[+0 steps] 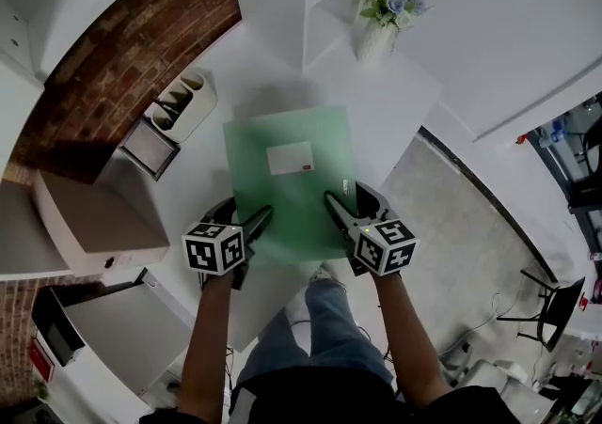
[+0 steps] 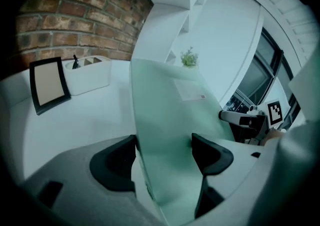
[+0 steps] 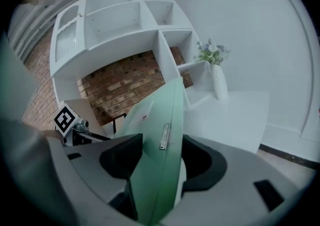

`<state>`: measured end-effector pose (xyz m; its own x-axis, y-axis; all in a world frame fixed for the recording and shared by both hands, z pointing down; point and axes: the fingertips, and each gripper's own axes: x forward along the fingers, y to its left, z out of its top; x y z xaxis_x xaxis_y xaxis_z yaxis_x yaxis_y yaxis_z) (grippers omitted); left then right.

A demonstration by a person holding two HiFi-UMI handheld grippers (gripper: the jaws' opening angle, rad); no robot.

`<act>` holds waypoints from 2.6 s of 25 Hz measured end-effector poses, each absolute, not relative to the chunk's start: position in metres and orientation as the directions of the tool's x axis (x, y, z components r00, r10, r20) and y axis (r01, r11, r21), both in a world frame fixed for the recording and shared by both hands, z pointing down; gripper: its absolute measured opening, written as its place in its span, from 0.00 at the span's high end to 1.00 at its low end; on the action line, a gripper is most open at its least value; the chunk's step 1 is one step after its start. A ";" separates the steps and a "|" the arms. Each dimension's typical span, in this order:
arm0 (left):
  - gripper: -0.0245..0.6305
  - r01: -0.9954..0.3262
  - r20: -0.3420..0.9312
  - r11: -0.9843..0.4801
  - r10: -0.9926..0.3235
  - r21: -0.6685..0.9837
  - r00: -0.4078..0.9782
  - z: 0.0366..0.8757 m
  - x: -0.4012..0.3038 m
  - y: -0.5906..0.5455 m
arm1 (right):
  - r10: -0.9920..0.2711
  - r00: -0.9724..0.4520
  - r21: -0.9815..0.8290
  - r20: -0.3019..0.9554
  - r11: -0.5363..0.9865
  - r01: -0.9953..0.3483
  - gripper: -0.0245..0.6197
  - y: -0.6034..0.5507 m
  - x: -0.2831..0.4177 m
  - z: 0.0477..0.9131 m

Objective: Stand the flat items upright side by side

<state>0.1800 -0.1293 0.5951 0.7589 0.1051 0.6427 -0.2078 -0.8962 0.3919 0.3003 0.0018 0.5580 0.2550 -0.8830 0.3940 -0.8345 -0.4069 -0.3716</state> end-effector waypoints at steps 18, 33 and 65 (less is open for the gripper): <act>0.44 -0.283 0.415 -0.959 -0.253 0.010 0.874 0.514 0.139 -0.179 | -0.979 0.135 0.004 0.151 -0.136 -0.991 0.66 -0.038 0.252 0.483; 0.44 -0.345 0.335 -0.934 -0.354 -0.088 0.873 0.521 0.106 -0.180 | -0.965 0.082 0.085 0.250 -0.063 -0.994 0.65 -0.046 0.225 0.512; 0.44 -0.598 0.299 -0.801 -0.575 -0.017 0.762 0.523 0.052 -0.172 | -0.715 -0.652 -0.005 0.254 0.673 -0.740 0.59 -0.102 0.187 0.473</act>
<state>0.0525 -0.1717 0.5233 0.7616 -0.5748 0.2992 -0.5982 -0.8012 -0.0168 0.1872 -0.1021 0.4727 -0.6516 -0.7149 0.2536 -0.7400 0.6726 -0.0053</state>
